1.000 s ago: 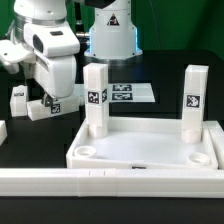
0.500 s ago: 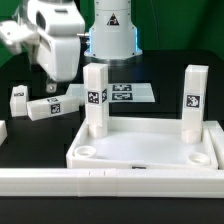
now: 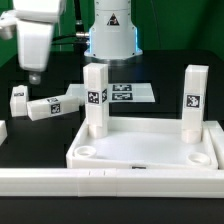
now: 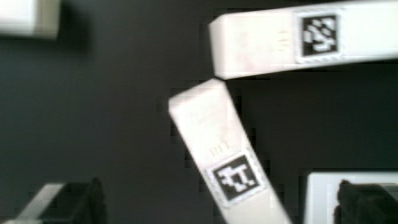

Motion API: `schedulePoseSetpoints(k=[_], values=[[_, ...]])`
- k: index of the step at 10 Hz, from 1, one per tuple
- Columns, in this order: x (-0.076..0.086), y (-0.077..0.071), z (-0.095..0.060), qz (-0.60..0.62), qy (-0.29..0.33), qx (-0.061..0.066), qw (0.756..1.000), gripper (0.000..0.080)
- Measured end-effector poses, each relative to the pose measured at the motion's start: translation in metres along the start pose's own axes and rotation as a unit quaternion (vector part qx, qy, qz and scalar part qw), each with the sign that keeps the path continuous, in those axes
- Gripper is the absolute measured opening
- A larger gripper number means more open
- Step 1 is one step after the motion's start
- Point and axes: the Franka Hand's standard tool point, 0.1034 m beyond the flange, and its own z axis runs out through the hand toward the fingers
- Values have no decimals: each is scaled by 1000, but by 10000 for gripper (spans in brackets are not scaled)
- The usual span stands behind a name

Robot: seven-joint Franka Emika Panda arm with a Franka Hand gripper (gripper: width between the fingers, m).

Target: Assemble desk

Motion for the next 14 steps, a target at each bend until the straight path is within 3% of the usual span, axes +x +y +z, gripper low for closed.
schedulePoseSetpoints(k=[1,2,7,8,9,10,11,12,13,14], values=[[3,-1,-1,99,0,4,995,648],[5,-3,0,143,-3,18,990,648],[8,-3,2,279,1,20,960,648],[5,-4,1,376,10,23,926,648],[3,-8,3,463,23,38,885,648],[2,-11,5,522,38,65,849,648],[2,-7,5,557,48,70,826,648],[5,-3,5,571,51,53,818,648],[7,-4,6,594,49,57,801,648],[8,-3,6,636,48,61,768,648]])
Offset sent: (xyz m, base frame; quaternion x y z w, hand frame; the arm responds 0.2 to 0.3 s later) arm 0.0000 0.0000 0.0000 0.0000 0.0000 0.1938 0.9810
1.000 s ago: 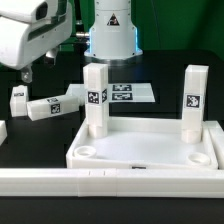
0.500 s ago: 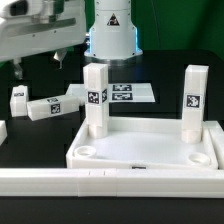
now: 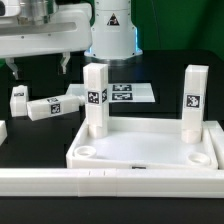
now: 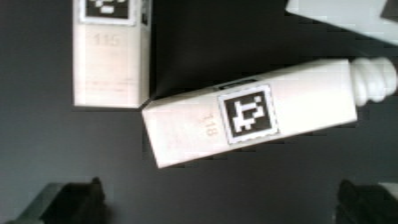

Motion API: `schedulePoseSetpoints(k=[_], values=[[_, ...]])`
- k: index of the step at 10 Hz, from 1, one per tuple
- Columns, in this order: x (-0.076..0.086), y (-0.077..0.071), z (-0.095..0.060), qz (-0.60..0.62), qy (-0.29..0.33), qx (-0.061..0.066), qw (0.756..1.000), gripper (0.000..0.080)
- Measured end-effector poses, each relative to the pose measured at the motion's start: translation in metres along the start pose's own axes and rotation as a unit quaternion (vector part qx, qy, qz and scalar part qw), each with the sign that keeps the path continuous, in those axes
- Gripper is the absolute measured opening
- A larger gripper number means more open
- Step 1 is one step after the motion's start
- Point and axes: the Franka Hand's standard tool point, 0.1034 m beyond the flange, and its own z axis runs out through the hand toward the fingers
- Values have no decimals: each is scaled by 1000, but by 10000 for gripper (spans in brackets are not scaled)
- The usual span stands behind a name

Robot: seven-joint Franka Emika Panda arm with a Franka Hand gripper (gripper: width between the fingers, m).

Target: Assemble desk

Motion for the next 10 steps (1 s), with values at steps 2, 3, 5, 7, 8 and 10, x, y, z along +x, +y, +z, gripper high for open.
schedulePoseSetpoints(k=[2,3,5,7,8,10], values=[[0,-1,1,60,1,4,998,648],[-6,3,3,180,2,34,983,648],[-7,2,9,289,-5,56,956,648],[-5,-1,9,346,-7,58,937,648],[-5,-1,9,370,-9,58,927,648],[-5,-2,14,452,-12,64,890,648]])
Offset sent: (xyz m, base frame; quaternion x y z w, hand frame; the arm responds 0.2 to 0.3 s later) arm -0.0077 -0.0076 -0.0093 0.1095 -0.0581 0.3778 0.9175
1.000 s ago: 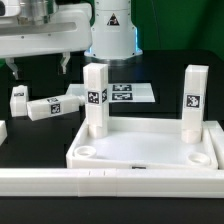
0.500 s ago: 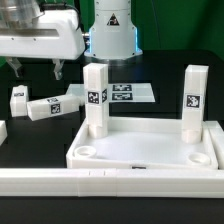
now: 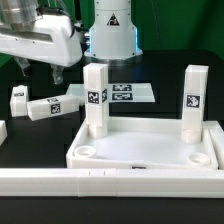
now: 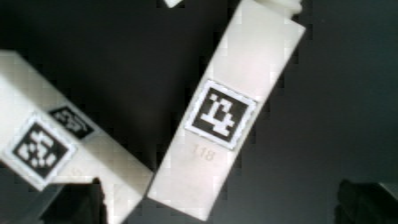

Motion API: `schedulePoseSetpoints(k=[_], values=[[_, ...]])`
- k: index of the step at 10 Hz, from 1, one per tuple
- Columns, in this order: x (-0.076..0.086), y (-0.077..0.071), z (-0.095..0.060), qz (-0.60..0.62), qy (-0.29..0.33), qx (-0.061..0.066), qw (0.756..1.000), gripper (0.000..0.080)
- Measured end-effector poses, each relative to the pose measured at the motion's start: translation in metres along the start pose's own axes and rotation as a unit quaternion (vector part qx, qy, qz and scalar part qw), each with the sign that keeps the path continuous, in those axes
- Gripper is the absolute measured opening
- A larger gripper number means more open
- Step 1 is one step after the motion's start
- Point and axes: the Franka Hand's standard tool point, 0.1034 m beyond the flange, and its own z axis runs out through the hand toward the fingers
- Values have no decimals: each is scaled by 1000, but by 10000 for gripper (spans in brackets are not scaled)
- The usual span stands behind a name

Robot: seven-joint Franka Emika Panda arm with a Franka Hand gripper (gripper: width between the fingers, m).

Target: Assemble desk

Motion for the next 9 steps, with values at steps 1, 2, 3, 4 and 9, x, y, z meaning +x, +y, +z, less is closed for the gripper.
schedulePoseSetpoints(k=[1,2,3,4,9], values=[[-1,0,6,43,-5,5,999,648],[-2,-2,11,52,-2,1,999,648],[0,-2,19,53,5,-3,999,648],[1,-2,27,52,9,-7,999,648],[16,2,55,46,18,-31,998,648]])
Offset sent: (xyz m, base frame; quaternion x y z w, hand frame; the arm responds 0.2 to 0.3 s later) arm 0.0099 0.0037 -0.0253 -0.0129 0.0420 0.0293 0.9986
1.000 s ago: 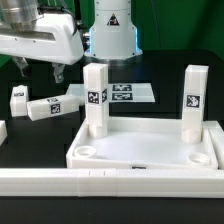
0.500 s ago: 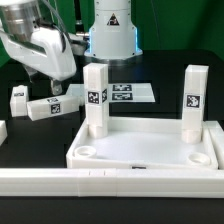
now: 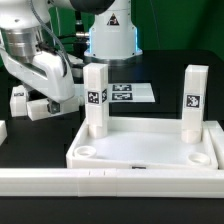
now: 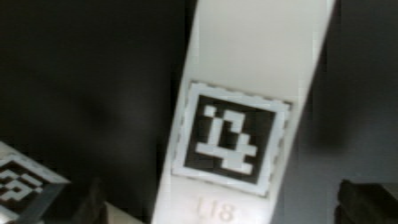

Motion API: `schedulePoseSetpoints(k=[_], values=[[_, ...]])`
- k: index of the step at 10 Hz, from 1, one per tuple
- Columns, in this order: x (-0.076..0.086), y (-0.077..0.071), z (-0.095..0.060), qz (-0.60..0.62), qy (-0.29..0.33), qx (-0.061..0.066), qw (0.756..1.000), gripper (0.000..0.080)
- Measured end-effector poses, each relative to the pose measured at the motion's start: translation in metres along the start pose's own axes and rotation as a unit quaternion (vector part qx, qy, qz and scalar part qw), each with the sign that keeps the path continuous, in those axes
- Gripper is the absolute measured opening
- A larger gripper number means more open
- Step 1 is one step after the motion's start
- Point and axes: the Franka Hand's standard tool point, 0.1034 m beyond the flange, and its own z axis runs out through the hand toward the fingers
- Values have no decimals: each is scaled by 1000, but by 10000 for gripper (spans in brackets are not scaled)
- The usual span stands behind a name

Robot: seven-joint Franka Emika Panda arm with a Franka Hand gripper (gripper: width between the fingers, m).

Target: Assemble desk

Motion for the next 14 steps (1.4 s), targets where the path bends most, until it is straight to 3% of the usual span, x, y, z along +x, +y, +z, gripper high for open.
schedulePoseSetpoints(k=[1,3,4,10,14], values=[[0,0,1,-1,-2,-1,1000,648],[-2,0,-1,0,-7,0,1000,378],[-2,-2,-2,-1,-6,1,1000,291],[-3,-4,-3,-10,-8,1,1000,291],[-11,-23,-8,13,-10,2,1000,291]])
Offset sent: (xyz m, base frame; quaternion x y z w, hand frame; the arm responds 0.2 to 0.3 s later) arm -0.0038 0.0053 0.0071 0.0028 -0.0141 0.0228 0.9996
